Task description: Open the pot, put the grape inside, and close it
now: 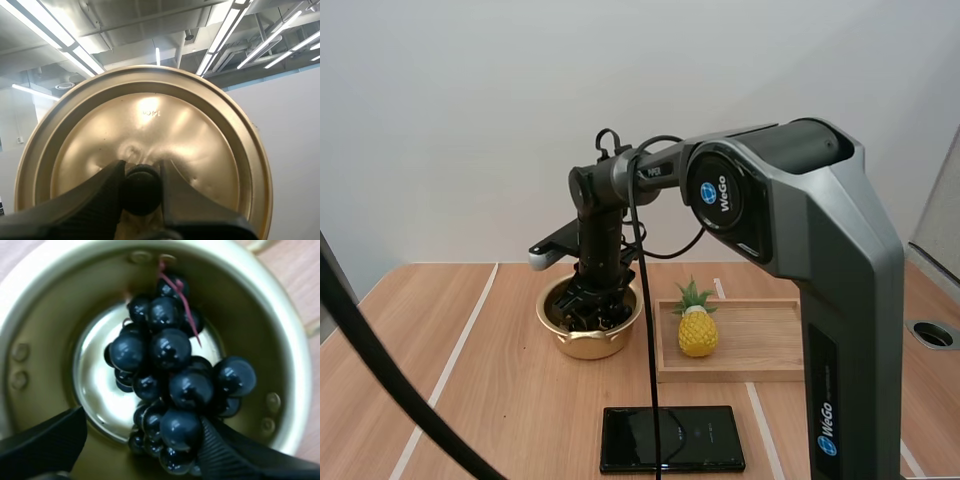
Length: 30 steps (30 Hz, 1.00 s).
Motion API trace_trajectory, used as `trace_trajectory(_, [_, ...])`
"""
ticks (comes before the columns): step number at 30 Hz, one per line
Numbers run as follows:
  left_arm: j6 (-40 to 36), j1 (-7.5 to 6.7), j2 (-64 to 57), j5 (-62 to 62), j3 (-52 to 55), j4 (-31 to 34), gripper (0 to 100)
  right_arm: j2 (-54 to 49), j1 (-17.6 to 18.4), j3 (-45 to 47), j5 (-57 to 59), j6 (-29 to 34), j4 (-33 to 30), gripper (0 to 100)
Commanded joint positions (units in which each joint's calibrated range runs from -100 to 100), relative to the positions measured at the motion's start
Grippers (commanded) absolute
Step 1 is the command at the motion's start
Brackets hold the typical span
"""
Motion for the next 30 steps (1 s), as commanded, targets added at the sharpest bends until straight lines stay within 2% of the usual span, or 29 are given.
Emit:
trace_trajectory(1, [0.02,0.06,0.01,-0.31,-0.14,0.51,0,-1.58,0.34,-0.94,0.39,0.06,0.84,100])
trace_trajectory(6, [0.28,0.06,0.01,-0.09,-0.14,0.51,0,-4.26,0.42,-0.94,-1.49,0.06,0.61,100])
trace_trajectory(15, [0.28,0.06,0.01,-0.09,-0.14,0.51,0,-10.22,0.42,-0.94,-6.01,0.16,-7.71,100])
trace_trajectory(18, [0.28,0.06,0.01,-0.09,-0.14,0.51,0,-12.96,0.42,-0.94,-8.80,0.64,-8.60,100])
trace_trajectory(25, [0.28,0.06,0.01,-0.09,-0.14,0.51,0,-21.02,0.27,-0.94,-17.78,8.16,-13.72,100])
trace_trajectory(30, [0.28,0.06,0.01,-0.09,-0.14,0.51,0,-26.65,-2.37,-0.94,-23.69,12.43,-14.02,100])
